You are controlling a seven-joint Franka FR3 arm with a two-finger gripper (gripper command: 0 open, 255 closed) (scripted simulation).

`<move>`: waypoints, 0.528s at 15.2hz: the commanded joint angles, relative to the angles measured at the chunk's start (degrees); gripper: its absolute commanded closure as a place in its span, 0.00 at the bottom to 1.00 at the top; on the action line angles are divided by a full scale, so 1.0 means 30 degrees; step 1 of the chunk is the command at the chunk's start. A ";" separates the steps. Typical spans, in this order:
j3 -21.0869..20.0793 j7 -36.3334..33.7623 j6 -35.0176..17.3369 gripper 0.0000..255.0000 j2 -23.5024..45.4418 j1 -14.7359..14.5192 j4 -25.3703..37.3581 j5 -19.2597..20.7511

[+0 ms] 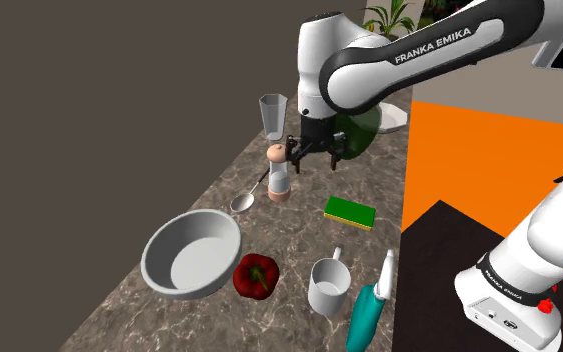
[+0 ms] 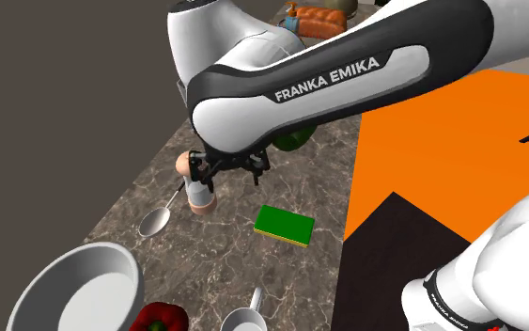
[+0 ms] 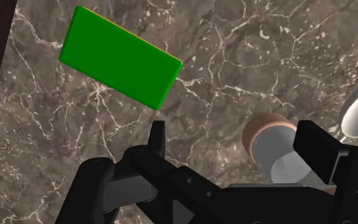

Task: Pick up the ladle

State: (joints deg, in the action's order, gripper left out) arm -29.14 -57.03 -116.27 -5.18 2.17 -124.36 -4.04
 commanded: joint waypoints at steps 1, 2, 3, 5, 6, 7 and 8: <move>-0.0340 -0.1774 -0.0364 0.00 0.1847 -0.0012 0.1216 0.0727; -0.0431 -0.2607 -0.0484 0.00 0.2731 -0.0099 0.1835 0.1106; -0.0472 -0.3422 -0.0577 0.00 0.3615 -0.0228 0.2482 0.1491; -0.0405 -0.4970 -0.0680 0.00 0.5371 -0.0610 0.3859 0.2237; -0.0316 -0.5695 -0.0692 0.00 0.6238 -0.0845 0.4590 0.2584; -0.0204 -0.6385 -0.0678 0.00 0.7098 -0.1094 0.5350 0.2909; -0.0060 -0.7035 -0.0641 0.00 0.7948 -0.1367 0.6140 0.3204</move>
State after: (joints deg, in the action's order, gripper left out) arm -29.67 -75.82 -118.61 15.91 -1.13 -108.63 4.58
